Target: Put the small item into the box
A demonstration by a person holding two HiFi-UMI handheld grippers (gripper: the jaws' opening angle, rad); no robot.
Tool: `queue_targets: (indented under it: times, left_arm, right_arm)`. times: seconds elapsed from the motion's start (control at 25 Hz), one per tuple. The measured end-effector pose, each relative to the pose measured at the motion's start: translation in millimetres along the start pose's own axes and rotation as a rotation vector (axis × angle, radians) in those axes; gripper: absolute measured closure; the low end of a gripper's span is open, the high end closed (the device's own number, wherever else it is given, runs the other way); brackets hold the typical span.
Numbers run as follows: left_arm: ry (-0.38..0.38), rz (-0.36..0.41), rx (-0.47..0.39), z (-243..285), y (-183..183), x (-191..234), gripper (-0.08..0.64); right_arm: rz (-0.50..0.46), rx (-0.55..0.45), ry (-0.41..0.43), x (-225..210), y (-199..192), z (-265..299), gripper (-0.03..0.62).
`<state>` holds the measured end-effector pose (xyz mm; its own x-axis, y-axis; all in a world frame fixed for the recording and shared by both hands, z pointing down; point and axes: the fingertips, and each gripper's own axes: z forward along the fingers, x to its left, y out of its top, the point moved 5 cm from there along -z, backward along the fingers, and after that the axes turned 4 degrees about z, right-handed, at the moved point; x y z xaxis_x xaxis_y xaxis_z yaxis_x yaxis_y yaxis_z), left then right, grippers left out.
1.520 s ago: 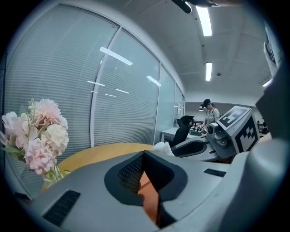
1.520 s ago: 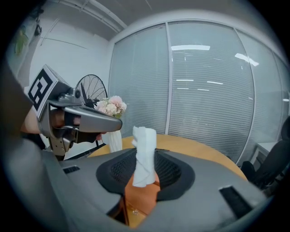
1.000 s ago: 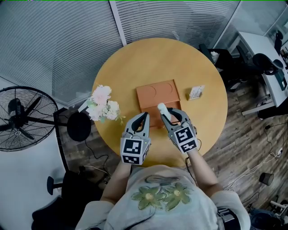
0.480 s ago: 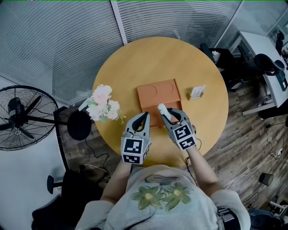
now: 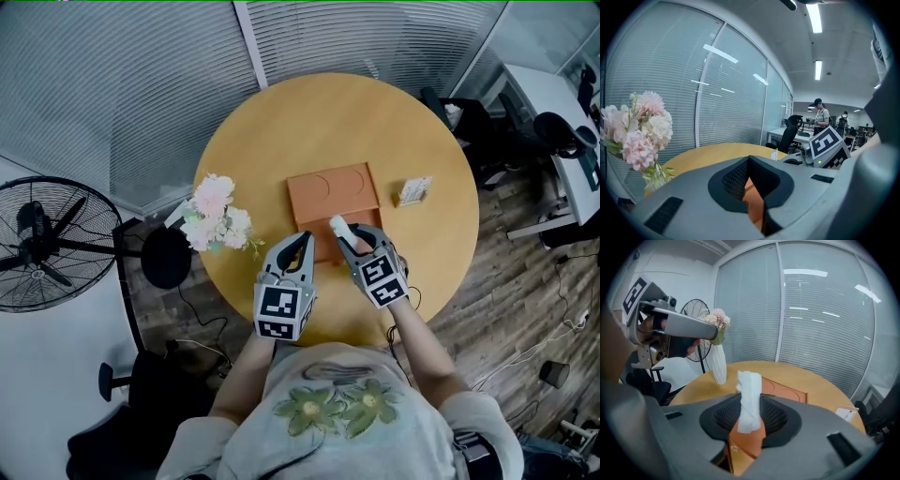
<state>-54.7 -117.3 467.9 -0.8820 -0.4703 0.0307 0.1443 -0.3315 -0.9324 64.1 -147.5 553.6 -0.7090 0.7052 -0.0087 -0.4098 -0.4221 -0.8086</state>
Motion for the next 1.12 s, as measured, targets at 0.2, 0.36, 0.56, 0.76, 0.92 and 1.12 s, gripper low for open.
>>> queue_targets:
  times: [0.2, 0.36, 0.56, 0.76, 0.92, 1.12]
  left_arm:
    - [0.0, -0.003, 0.007, 2, -2, 1, 0.557]
    - [0.0, -0.007, 0.015, 4, -5, 3, 0.557]
    - [0.007, -0.011, 0.023, 5, -7, 5, 0.557]
    - [0.011, -0.014, 0.028, 7, -9, 7, 0.557]
    - [0.012, -0.009, 0.037, 8, -13, 7, 0.557]
    - [0.017, -0.02, 0.047, 10, -18, 10, 0.557]
  right_arm:
    - [-0.003, 0.015, 0.014, 0, -3, 7, 0.465]
    - [-0.016, 0.032, 0.024, 0, -6, 13, 0.465]
    - [-0.055, 0.053, 0.036, 0, -10, 17, 0.465]
    - [-0.086, 0.082, 0.037, -1, -15, 24, 0.465]
    - [-0.115, 0.109, 0.032, -1, -23, 31, 0.465]
    - [-0.14, 0.144, 0.038, -4, -31, 40, 0.465]
